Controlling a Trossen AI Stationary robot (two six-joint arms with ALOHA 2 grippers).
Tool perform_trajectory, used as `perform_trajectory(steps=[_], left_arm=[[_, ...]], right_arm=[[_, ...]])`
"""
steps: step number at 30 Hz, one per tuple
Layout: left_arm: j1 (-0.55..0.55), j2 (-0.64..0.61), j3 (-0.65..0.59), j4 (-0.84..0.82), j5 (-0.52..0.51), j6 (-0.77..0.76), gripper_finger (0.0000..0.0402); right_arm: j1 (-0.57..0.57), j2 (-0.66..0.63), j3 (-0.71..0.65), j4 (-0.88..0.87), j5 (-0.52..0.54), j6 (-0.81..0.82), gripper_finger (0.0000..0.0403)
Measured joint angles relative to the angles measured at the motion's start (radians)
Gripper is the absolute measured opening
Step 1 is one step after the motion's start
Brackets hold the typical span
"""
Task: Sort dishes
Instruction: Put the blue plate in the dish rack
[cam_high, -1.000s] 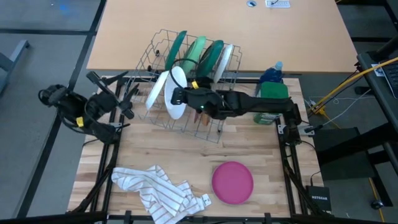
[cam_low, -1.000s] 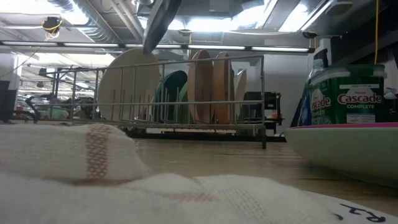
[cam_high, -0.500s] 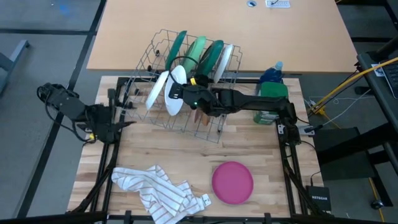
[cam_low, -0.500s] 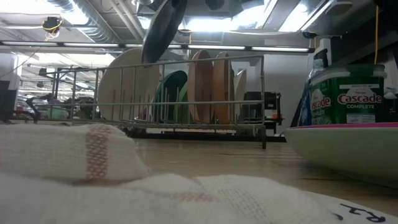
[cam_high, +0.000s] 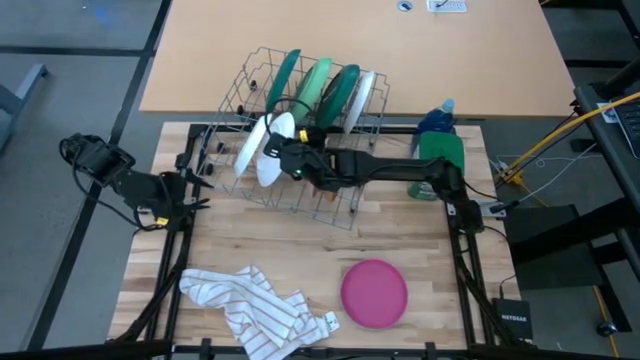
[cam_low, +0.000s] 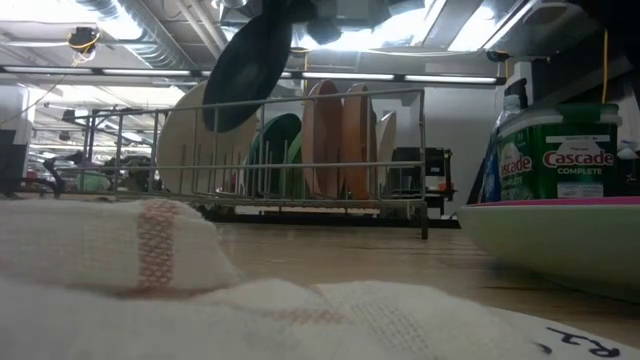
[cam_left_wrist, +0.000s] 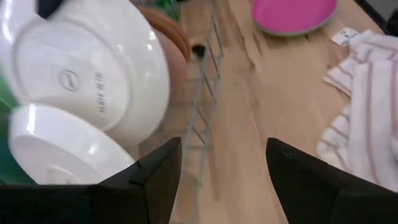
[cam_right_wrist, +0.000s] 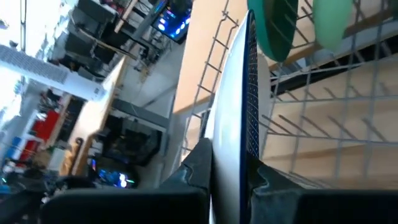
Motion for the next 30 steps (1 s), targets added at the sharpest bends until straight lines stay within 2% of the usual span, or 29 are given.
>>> perform_trajectory(steps=[6, 12, 30], left_arm=[[0.0, 0.0, 0.0, -0.064, 0.029, -0.076, 0.0223], [0.0, -0.001, -0.012, -0.091, 0.036, -0.126, 0.0223], [0.0, -0.001, -0.209, -0.081, 0.077, -0.165, 0.0223]], right_arm=[[-0.022, 0.044, 0.0, 0.11, 0.002, 0.003, 0.0022], [-0.042, 0.073, 0.0, 0.117, 0.007, 0.014, 0.0022], [-0.046, 0.074, 0.0, 0.071, 0.022, 0.011, 0.0022]])
